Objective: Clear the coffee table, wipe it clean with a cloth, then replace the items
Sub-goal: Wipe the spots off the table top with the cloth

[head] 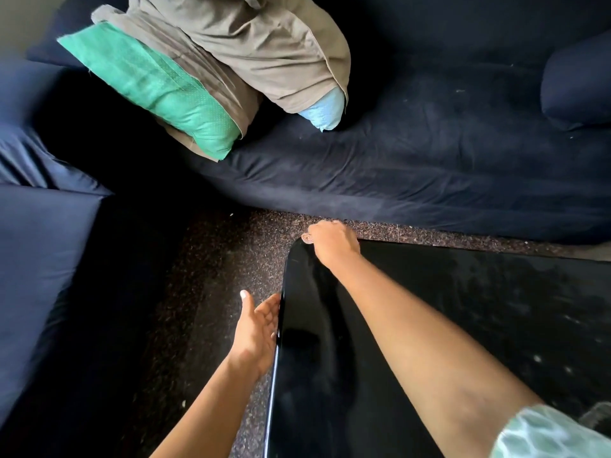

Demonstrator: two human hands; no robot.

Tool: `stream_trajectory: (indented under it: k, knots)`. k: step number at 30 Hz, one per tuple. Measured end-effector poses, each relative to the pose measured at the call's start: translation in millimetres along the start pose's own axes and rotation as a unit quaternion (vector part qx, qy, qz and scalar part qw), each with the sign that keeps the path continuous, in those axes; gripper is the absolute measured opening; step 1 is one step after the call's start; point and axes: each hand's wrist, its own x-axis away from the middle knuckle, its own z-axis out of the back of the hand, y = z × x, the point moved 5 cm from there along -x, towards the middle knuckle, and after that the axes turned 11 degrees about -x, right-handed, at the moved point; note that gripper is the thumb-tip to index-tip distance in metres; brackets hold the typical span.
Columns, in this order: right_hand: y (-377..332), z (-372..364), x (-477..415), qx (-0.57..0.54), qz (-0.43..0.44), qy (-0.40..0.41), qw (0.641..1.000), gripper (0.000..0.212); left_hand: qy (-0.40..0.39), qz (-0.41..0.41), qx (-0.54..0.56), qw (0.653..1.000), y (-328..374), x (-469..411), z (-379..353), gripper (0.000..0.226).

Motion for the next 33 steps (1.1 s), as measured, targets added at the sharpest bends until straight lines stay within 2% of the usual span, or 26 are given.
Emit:
stream_trajectory:
  k: [4, 7, 8, 10, 11, 12, 13, 15, 17, 19, 21, 26, 29, 33]
  knots:
    - [-25, -38, 27, 0.045, 0.031, -0.024, 0.998, 0.034, 0.031, -0.006, 0.024, 0.999, -9, -1, 14, 0.087]
    - [-43, -57, 76, 0.096, 0.117, -0.02, 0.988, 0.033, 0.051, -0.01, 0.025, 0.998, -13, 6, 24, 0.084]
    - [-47, -65, 92, 0.106, 0.149, -0.043, 0.982, 0.031, 0.054, -0.009, 0.015, 0.998, -14, 10, 28, 0.083]
    - [-47, -74, 113, 0.039, 0.188, -0.142, 0.971, 0.031, 0.055, -0.002, -0.007, 0.998, -18, 12, 34, 0.082]
    - [-47, -72, 117, 0.004, 0.181, -0.205, 0.962, 0.032, 0.053, 0.0, -0.018, 0.998, -21, 14, 37, 0.082]
    - [-43, -68, 115, -0.035, 0.133, -0.242, 0.961, 0.031, 0.048, 0.004, -0.028, 0.998, -22, 15, 38, 0.082]
    - [-39, -57, 109, -0.092, 0.07, -0.235, 0.965, 0.024, 0.044, 0.011, -0.038, 0.998, -26, 18, 40, 0.082]
    - [-26, -29, 81, -0.168, -0.013, -0.115, 0.979, 0.019, 0.031, 0.02, -0.055, 0.998, -31, 20, 42, 0.082]
    - [-26, -19, 61, -0.084, -0.003, -0.029, 0.996, 0.023, 0.018, 0.025, -0.066, 0.997, -38, 25, 48, 0.083]
    - [-38, -28, 62, -0.001, 0.014, -0.041, 0.999, 0.031, 0.011, 0.029, -0.066, 0.997, -45, 29, 53, 0.084]
    - [-51, -41, 79, 0.018, 0.01, -0.072, 0.997, 0.033, 0.014, 0.035, -0.062, 0.997, -53, 34, 59, 0.085]
    - [-60, -101, 155, -0.033, 0.066, -0.078, 0.994, 0.027, 0.008, 0.048, -0.061, 0.997, -77, 52, 75, 0.085]
    - [-59, -142, 213, -0.007, 0.062, -0.093, 0.994, 0.025, 0.006, 0.053, -0.06, 0.997, -93, 67, 83, 0.083]
    - [-65, -146, 270, -0.056, 0.11, -0.169, 0.978, 0.033, 0.004, 0.05, -0.073, 0.996, -113, 88, 89, 0.083]
